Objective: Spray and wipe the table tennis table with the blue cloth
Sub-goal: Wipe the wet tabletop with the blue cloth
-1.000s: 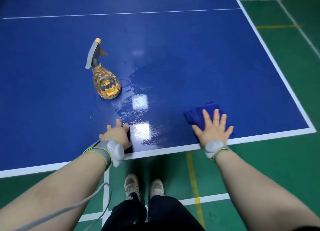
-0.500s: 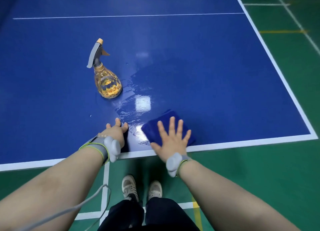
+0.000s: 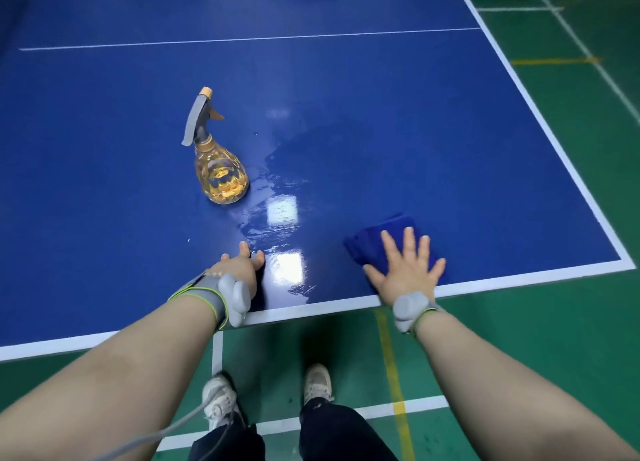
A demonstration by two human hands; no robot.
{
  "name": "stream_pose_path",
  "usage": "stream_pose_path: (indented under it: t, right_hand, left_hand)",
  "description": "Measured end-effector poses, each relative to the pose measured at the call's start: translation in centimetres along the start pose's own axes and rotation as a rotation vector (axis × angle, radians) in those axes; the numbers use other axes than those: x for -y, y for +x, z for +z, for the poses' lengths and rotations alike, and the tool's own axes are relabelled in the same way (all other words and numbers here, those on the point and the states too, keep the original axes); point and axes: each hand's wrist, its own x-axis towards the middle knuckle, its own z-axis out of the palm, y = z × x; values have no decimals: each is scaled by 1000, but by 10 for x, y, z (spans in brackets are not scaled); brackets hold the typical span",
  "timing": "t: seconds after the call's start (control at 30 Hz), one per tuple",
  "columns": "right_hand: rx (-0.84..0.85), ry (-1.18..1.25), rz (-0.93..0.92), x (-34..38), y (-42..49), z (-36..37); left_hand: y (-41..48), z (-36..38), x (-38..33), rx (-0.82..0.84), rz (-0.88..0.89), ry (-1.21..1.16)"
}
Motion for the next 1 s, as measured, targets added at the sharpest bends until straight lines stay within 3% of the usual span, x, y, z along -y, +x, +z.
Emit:
stream_pose_path:
  t: [0.17,0.27,0.4,0.53,0.67,0.8,0.9,1.0]
  right_hand:
    - [-19,165,332,7,6,-1]
    - [-1,178,389,42,-4,4]
    - [-14,149,281,101,-33,23]
    - [10,124,179,172,-61,40]
    - [57,91,42,237,-83,53]
    - [120,30,-172,285,-102,62]
    - [157,-13,-300,303,-109,64]
    - [161,-12,-316,299,-107,60]
  left_hand:
    - [2,-12,16,98,28,-91]
    - [10,-16,34,106,89,-173]
    - [10,-4,62,-4,238,-272]
    - [17,24,98,-244,421,-419]
    - [11,31,138,-387,439,-612]
    - [9,31,186,-460,405,-591]
    - [14,31,211,-483,353,-606]
    - [16,28,221,-505,331,-647]
